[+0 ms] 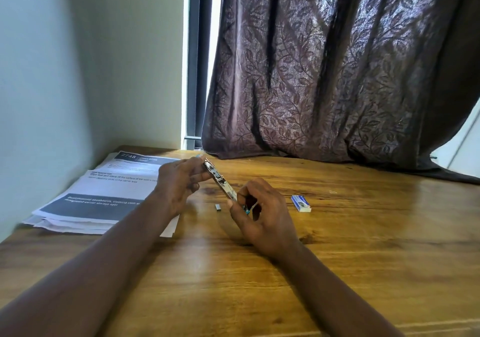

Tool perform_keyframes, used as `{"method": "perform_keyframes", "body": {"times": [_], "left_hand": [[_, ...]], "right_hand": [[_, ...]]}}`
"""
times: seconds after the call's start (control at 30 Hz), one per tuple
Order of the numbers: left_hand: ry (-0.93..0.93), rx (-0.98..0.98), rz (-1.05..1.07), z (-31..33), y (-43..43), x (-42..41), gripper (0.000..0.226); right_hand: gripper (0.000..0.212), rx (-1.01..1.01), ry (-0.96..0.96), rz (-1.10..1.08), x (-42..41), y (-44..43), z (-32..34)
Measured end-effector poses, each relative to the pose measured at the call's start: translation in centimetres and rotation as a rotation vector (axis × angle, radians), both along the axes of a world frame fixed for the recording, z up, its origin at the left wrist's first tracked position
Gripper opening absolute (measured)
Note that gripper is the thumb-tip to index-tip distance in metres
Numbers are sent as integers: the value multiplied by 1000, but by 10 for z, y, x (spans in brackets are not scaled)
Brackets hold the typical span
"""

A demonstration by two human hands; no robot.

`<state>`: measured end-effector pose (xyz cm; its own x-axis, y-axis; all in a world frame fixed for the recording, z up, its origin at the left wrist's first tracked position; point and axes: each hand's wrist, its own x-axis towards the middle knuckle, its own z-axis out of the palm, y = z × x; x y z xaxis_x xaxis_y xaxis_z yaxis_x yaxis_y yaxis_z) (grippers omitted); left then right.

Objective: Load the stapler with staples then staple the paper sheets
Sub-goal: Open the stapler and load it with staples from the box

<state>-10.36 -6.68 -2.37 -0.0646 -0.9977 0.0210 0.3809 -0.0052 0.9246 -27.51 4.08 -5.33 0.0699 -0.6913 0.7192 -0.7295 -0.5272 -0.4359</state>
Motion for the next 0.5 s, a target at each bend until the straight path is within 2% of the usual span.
{"method": "perform_keyframes", "body": {"times": [0.07,0.13,0.3,0.33,0.4,0.5], "left_hand": [[8,-21,-8,1,1,4,12],[-21,-66,-29,0,2,4,12],[-116,-172,-65,1,7,0,6],[-144,-210,-67,0,9,0,6],[-199,-281,-89,-3,10,-2,12],[-246,-325,-117,-8,5,-2,20]], "right_hand": [[14,105,-304,63,2,0,6],[24,252,-569,120,2,-9,14],[47,824,-1067,360,8,-45,38],[47,900,-1129,424,10,-50,42],[39,957,-1136,503,15,-57,45],[32,876,-1091,538,23,-64,37]]}}
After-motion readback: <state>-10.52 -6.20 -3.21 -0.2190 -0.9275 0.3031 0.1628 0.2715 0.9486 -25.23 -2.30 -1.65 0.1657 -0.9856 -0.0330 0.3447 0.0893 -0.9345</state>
